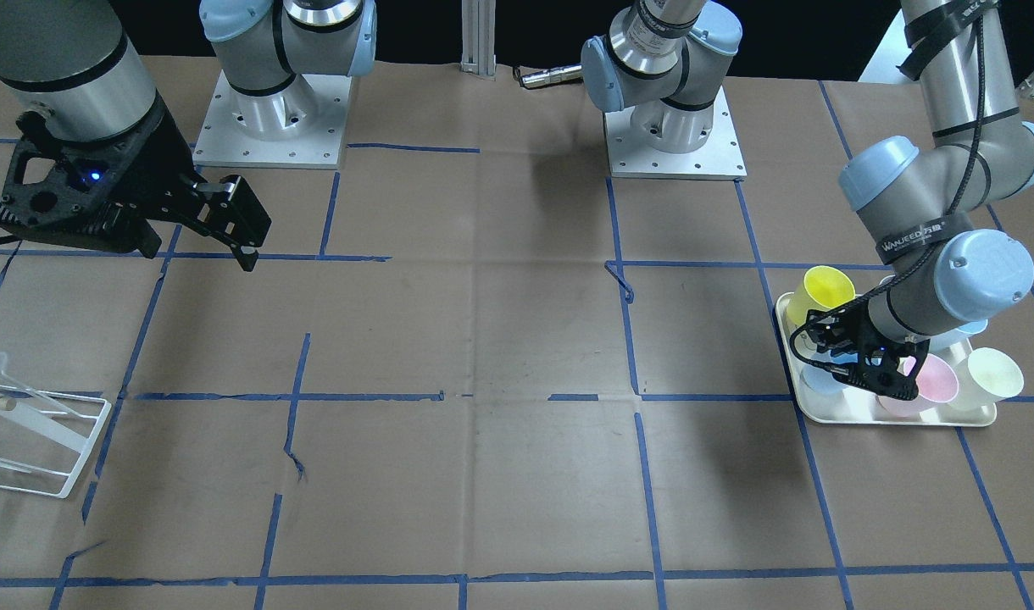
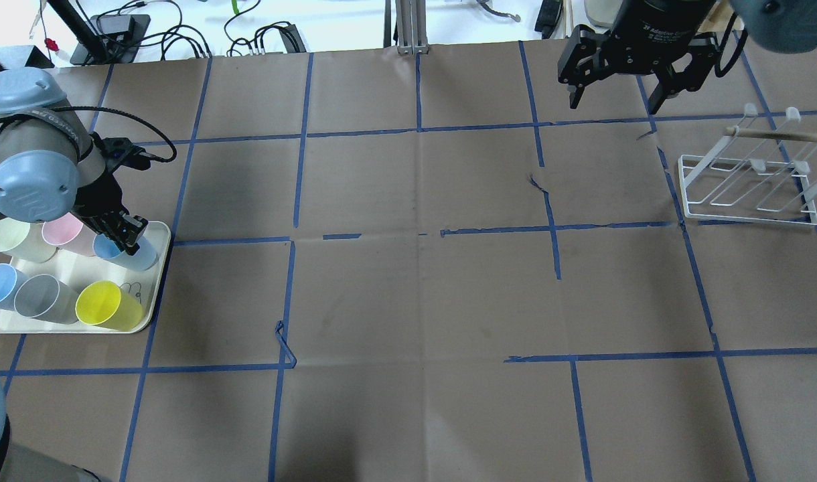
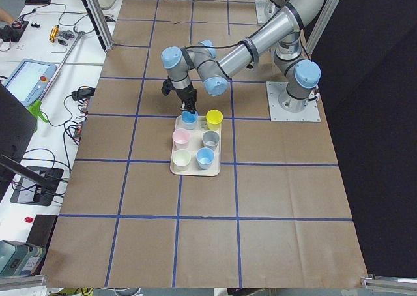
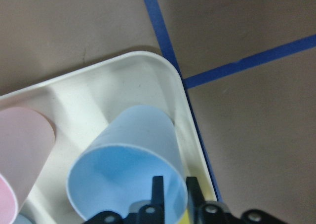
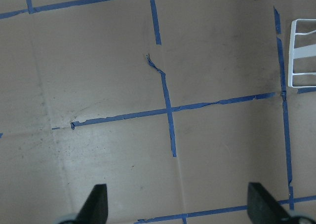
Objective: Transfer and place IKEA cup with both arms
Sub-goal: 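Open the left gripper and raise it away from the tray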
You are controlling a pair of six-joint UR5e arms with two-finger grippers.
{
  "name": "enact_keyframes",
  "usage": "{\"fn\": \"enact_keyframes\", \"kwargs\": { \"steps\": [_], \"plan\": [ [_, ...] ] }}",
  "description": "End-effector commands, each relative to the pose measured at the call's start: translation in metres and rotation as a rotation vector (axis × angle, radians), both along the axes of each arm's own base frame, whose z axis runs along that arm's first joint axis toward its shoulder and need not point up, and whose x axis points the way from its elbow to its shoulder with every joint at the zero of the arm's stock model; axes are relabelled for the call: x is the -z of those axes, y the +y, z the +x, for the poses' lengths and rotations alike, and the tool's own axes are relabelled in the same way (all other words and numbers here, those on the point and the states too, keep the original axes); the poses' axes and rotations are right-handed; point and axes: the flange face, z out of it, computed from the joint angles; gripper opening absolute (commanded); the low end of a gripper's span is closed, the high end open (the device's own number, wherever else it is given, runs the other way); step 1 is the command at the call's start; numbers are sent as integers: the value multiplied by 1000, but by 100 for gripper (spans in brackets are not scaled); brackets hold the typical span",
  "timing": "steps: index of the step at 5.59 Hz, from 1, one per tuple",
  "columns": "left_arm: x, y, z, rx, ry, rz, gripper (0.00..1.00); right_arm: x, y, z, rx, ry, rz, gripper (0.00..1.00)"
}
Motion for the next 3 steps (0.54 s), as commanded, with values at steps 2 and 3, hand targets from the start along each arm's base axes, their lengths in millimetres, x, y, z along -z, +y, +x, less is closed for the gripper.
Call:
{"fn": "enact_keyframes", "kwargs": {
  "steps": [2, 3],
  "plan": [
    [-60, -1, -24, 19, 4, -13, 99, -1, 4, 0, 4, 2, 18, 100],
    [-113, 6, -69, -6, -17, -35, 99, -1, 4, 0, 7, 0, 18, 100]
  ]
}}
